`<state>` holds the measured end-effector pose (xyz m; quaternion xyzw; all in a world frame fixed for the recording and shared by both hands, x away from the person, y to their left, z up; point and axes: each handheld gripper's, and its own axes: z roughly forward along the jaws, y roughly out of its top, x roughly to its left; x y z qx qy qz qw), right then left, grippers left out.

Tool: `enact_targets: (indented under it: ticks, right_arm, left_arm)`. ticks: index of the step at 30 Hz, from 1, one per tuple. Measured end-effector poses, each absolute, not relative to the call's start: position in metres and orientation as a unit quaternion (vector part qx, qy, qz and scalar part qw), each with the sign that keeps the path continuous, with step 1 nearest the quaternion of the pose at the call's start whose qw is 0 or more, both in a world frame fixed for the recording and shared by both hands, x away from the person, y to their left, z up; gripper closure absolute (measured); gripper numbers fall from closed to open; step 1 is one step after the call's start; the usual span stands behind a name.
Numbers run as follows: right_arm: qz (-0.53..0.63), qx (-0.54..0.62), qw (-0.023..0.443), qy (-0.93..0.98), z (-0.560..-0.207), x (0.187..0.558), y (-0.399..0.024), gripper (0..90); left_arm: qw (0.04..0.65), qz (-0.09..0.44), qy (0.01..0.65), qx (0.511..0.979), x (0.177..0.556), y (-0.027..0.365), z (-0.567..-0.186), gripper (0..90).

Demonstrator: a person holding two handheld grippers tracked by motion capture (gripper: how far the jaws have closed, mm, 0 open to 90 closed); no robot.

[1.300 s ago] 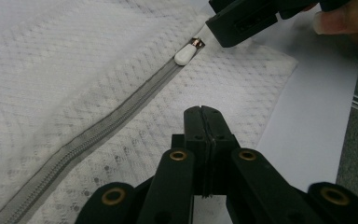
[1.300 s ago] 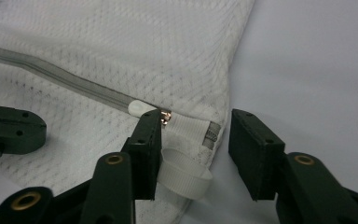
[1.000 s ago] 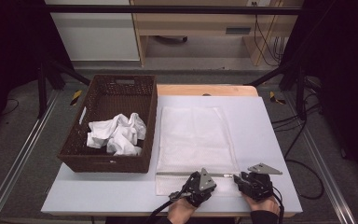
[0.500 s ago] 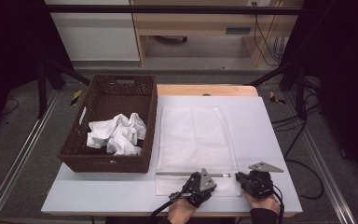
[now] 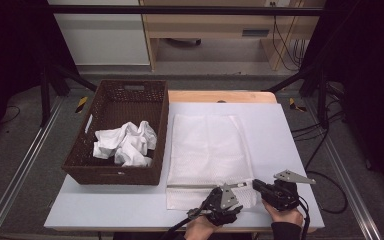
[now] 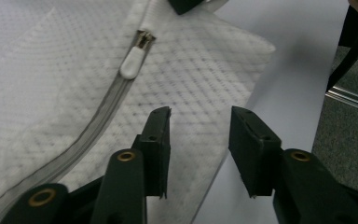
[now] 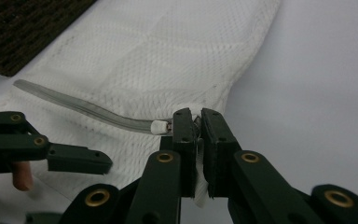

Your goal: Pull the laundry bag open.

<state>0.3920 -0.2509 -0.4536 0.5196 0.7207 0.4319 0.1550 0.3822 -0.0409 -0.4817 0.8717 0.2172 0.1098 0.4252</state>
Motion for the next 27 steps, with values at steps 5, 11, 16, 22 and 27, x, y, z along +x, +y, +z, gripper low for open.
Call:
enact_targets:
  ticks: [5, 11, 16, 22, 27]
  right_arm:
    - [0.448, 0.511, 0.156, 0.717, -0.446, 0.392, -0.249, 84.7]
    - [0.449, 0.511, 0.150, 0.717, -0.445, 0.393, -0.246, 84.8]
    - [0.442, 0.512, 0.155, 0.720, -0.450, 0.396, -0.246, 84.3]
    - [0.430, 0.521, 0.152, 0.722, -0.459, 0.399, -0.245, 81.1]
    - [0.426, 0.527, 0.148, 0.720, -0.463, 0.401, -0.246, 72.9]
  left_arm:
    - [0.419, 0.106, 0.220, 0.875, 0.379, -0.050, -0.485, 49.4]
    - [0.426, 0.106, 0.249, 0.863, 0.384, -0.047, -0.490, 65.6]
    - [0.427, 0.107, 0.267, 0.857, 0.386, -0.043, -0.491, 81.3]
    - [0.432, 0.114, 0.271, 0.853, 0.385, -0.042, -0.493, 87.8]
    - [0.433, 0.118, 0.267, 0.853, 0.384, -0.043, -0.494, 88.3]
